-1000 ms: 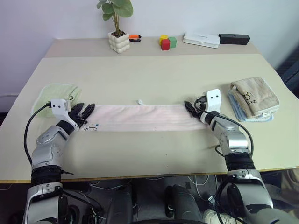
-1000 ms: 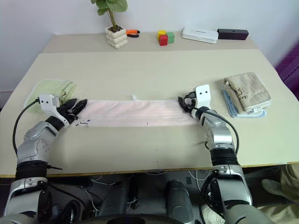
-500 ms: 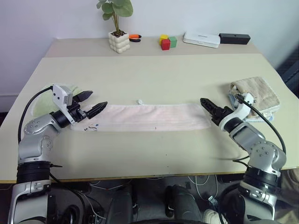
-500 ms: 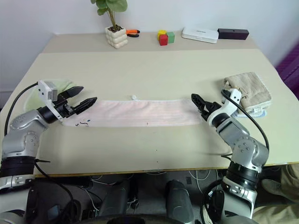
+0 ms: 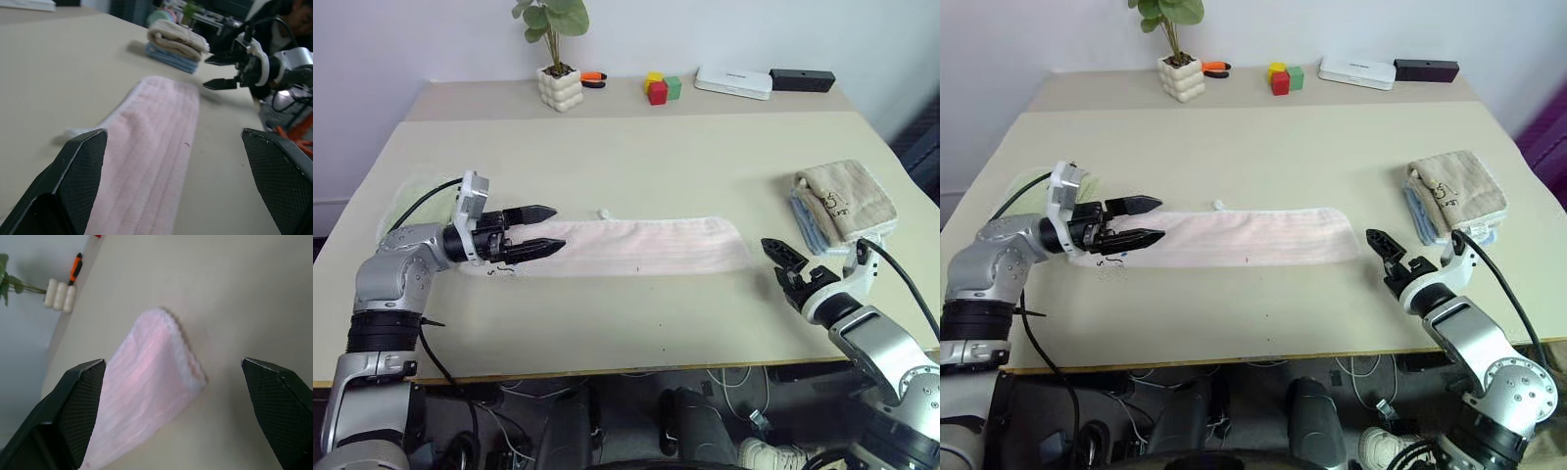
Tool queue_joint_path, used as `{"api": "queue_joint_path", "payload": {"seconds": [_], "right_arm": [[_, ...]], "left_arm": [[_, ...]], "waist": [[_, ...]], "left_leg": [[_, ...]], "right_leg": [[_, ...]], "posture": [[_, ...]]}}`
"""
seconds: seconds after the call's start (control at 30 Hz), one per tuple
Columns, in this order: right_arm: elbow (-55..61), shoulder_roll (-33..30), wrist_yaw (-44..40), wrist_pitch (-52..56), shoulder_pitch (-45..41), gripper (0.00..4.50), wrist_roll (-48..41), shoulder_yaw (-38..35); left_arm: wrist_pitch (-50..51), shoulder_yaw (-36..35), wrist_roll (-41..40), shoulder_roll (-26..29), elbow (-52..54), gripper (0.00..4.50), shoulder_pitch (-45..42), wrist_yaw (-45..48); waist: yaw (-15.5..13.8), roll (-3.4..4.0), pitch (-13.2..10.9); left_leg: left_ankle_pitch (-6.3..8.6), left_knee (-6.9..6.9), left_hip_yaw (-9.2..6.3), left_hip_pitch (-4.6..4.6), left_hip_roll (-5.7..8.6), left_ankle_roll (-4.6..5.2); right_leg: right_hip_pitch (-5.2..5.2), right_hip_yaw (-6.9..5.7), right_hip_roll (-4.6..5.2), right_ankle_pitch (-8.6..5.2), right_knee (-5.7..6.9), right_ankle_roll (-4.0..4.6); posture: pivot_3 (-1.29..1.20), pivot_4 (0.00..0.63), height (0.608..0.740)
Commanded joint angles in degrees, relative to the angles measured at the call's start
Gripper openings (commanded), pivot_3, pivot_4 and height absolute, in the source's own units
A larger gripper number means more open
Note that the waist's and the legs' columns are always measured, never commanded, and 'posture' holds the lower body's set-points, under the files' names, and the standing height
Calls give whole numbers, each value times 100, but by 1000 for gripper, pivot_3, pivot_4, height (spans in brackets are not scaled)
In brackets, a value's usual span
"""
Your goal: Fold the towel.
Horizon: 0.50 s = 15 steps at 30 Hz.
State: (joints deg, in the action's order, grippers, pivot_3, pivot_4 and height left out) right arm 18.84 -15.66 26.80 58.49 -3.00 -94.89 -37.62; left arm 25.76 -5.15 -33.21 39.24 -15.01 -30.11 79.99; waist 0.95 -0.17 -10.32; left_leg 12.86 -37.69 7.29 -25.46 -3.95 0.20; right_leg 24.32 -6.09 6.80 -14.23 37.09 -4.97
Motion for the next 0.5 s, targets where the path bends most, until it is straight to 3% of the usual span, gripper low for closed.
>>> {"api": "queue_joint_path", "payload": {"seconds": [0.03, 0.33, 0.5], "right_arm": [[339, -175, 238, -301, 307, 4500, -341, 433], [-51, -225, 273, -1134, 227, 4500, -546, 1119], [-402, -357, 119, -1212, 9, 4500, -148, 1496]], "left_arm": [[221, 47, -51, 87, 31, 4481, -175, 169], [130, -117, 0, 168, 211, 4481, -108, 87], [200, -272, -77, 222, 478, 4481, 126, -127]], "waist": [[-4, 0, 0], [-17, -1, 0], [-4, -4, 1]], "left_leg": [[0, 2, -1, 0, 0, 0], [1, 3, -18, -3, 0, 2], [1, 3, -18, 0, 0, 3]], "right_leg": [[1, 0, 0, 0, -1, 0], [1, 3, 0, -1, -10, 0], [0, 5, -1, 0, -10, 0]], "posture": [[0, 150, 740], [0, 150, 740], [0, 150, 740]]}}
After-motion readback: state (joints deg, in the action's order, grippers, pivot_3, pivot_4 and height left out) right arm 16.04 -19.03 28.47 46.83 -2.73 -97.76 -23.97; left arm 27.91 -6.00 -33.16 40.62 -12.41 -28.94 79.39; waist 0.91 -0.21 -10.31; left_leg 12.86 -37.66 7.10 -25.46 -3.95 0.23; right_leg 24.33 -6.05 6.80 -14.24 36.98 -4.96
